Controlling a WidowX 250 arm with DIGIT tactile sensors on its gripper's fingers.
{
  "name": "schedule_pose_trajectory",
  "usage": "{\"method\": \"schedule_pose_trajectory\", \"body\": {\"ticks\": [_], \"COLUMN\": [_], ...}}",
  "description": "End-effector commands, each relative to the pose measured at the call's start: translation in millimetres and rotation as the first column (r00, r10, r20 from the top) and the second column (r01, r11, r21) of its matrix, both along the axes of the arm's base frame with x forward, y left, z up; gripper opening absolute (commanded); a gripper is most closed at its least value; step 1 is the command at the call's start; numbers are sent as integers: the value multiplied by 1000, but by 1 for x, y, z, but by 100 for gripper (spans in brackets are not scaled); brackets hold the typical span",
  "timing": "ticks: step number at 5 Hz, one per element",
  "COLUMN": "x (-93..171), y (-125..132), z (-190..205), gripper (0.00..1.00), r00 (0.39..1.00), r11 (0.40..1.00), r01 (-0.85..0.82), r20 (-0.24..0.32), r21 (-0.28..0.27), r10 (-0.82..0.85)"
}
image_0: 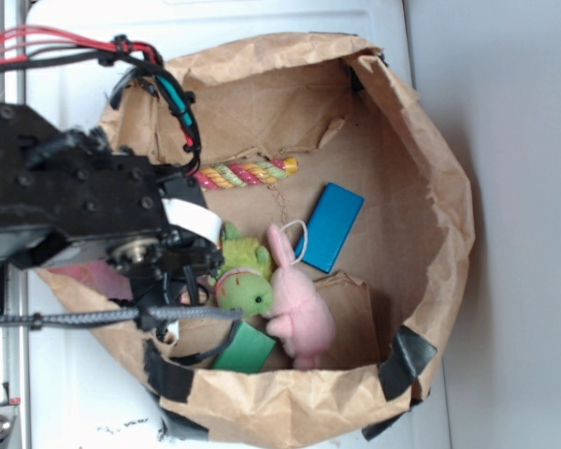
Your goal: Grab the multicolored rope.
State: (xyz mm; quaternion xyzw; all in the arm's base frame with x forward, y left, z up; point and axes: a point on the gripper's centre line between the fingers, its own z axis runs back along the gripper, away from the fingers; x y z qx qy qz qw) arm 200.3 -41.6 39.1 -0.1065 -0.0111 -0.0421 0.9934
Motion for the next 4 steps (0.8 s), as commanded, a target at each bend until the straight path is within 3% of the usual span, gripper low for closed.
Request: {"method": "schedule_pose_trajectory", "body": {"ticks": [1,2,4], "x": [3,5,12], "y": [-3,-3,6], "z": [1,-3,12], "gripper": [100,100,100], "r00": [999,1000,1000], "r11": [1000,1000,1000], "r01": [28,26,-5], "r20": [21,14,30], "r21": [9,16,-29], "r10": [-28,-26,6]}}
